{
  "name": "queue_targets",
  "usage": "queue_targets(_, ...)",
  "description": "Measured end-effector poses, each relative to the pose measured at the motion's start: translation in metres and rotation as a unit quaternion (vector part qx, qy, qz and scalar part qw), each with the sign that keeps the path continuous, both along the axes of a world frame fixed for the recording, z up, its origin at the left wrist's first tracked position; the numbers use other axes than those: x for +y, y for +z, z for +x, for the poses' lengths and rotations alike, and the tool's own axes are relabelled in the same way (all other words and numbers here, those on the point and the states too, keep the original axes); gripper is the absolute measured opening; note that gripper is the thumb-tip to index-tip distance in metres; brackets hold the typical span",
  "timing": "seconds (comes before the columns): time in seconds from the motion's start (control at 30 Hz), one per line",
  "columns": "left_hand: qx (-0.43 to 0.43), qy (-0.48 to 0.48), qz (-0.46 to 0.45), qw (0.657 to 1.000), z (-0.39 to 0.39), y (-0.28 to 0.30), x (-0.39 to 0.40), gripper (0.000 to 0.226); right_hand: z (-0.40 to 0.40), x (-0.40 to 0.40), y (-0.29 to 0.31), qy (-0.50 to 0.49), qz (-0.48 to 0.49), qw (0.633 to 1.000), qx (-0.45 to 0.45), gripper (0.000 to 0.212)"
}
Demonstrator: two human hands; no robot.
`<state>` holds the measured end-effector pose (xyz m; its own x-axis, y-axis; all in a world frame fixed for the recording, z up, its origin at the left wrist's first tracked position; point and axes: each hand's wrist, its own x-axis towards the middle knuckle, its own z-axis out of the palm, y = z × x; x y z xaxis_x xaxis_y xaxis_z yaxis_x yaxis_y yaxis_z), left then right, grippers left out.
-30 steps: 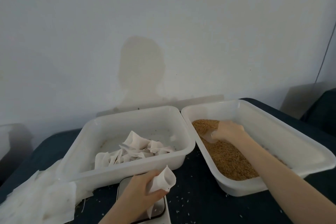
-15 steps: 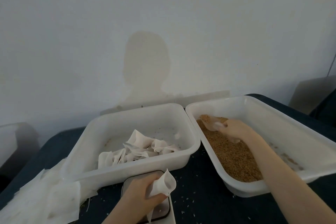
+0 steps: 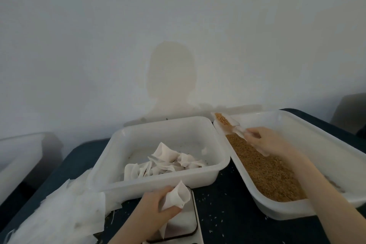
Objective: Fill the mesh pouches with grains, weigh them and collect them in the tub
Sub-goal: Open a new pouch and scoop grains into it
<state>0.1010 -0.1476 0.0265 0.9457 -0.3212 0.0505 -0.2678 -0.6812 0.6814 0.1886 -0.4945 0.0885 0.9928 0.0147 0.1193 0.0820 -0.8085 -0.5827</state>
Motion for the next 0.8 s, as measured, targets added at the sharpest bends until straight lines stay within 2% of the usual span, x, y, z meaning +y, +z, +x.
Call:
queue_targets(0.1,-0.018,0.022,-0.02,0.999,-0.005,0.005,0.01,0.015,-0.013,0.007,0.005,0.083,0.014,0.996,-0.01,0.063)
queue_targets(0.23,-0.034,0.044,-0.024,0.998,-0.009,0.01,0.024,0.023,-0.024,0.012,0.011,0.218,0.036,0.974,0.041,0.031)
queue_targets(0.27,-0.038,0.049,-0.026,0.998,-0.009,0.011,0.028,0.025,-0.026,0.013,0.013,0.249,0.052,0.965,0.063,0.028)
queue_targets(0.4,-0.056,0.073,-0.04,0.995,-0.013,0.013,0.041,0.024,-0.036,0.02,0.019,0.348,0.06,0.929,0.11,0.04)
queue_targets(0.53,-0.062,0.081,-0.041,0.994,-0.016,0.012,0.049,0.026,-0.043,0.028,0.02,0.39,0.031,0.912,0.121,0.032)
queue_targets(0.8,-0.045,0.063,0.005,0.997,-0.02,0.011,0.051,0.05,-0.05,0.049,0.021,0.38,-0.016,0.913,0.149,0.039)
